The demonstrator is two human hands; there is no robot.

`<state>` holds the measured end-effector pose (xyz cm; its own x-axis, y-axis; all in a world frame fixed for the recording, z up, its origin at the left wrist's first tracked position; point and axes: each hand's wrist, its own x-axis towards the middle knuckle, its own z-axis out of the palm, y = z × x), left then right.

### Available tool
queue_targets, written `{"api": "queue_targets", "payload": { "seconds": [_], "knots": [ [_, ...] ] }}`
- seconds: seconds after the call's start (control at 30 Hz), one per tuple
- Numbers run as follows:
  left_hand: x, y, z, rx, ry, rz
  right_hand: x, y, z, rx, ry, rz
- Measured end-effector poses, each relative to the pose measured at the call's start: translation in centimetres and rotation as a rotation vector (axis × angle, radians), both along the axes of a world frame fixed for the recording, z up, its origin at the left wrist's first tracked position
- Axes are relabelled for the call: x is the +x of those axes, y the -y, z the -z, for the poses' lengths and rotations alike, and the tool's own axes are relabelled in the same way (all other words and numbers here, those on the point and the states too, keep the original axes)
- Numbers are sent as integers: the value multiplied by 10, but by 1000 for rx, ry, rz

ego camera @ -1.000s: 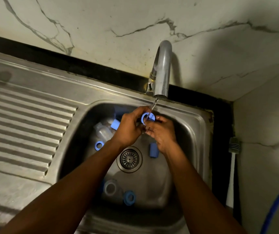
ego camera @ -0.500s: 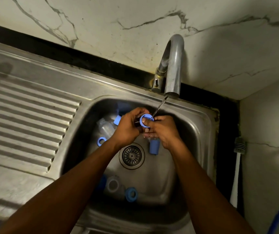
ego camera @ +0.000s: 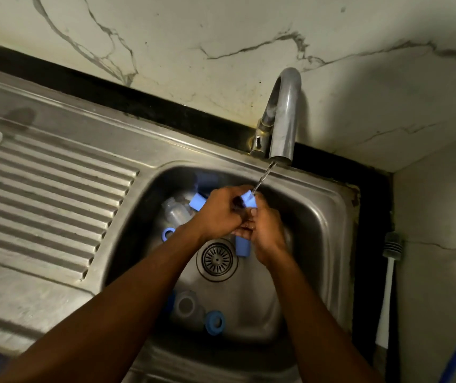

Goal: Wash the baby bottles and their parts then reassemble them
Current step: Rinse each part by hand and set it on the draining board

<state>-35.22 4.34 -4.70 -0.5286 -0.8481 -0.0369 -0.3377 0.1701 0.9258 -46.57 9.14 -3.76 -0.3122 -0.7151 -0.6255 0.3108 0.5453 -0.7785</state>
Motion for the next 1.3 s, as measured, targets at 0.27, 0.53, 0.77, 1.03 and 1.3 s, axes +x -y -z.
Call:
{"api": "queue_targets", "payload": {
  "seconds": [0.27,0.53,0.77,1.03,1.3],
  "knots": [
    [-3,-5,9,16,114,98,-1,3,-7,-29,228,141],
    [3,-9,7,115,31,-131,-2,-1,-18,-68,381,-82],
    [-12,-1,5,442,-139,-317,12,-8,1,-168,16,10],
    [-14,-19,6,740,-636,-239,4,3,-11,60,469,399],
    [-26,-12,-13,444,-329,-528,25,-5,-2,-52,601,345]
  ]
}}
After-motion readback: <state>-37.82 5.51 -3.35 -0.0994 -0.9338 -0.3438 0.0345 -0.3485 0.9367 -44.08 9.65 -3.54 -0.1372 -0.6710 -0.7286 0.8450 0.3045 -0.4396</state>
